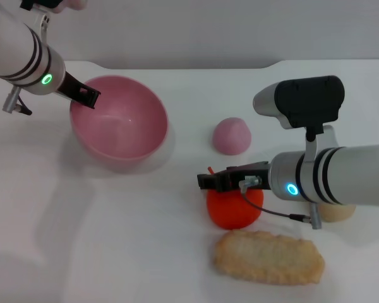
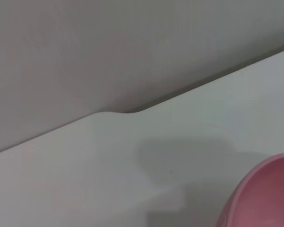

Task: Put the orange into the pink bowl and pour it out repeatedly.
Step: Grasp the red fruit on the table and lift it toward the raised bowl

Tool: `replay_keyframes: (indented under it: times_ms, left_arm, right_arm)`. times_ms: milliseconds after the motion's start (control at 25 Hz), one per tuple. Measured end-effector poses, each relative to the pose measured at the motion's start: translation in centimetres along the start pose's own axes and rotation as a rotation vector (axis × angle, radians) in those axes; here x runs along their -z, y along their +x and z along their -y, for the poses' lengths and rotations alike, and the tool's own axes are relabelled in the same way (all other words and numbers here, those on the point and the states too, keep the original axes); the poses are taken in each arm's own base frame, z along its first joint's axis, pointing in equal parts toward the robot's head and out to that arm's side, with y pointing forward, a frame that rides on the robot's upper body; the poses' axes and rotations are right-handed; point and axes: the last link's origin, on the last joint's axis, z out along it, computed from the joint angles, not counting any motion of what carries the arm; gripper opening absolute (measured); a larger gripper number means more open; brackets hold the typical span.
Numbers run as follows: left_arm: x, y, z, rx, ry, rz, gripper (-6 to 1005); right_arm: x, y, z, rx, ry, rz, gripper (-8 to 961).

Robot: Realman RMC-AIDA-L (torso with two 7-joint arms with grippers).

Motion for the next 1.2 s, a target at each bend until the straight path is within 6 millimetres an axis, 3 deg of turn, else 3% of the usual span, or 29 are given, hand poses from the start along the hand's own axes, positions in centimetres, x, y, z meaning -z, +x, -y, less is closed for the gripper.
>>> replay_keyframes:
  times_ms: [240, 800, 920, 1200]
  left_arm:
    - [0.0, 0.0, 0.1, -0.006, 0.007, -0.001, 121]
    - [0.1, 0.4, 0.4, -0.020, 0.032, -0.003, 125]
    - [0.0, 0.3, 0.4, -0.019, 0.032, -0.001, 125]
    - [0.0, 0.3, 0.4, -0.019, 0.032, -0.001, 127]
  right_arm:
    - [-0.7, 0.7, 0.1, -0.046, -0.023, -0.021, 556]
    - [-0.3, -0.5, -1.0, 0.060, -0.042, -0.018, 500]
    - [-0.3, -0.6, -1.0, 0.063, -0.039, -0.015, 279]
    - [-0.2, -0.4, -0.8, 0.077, -0.033, -0.017, 44]
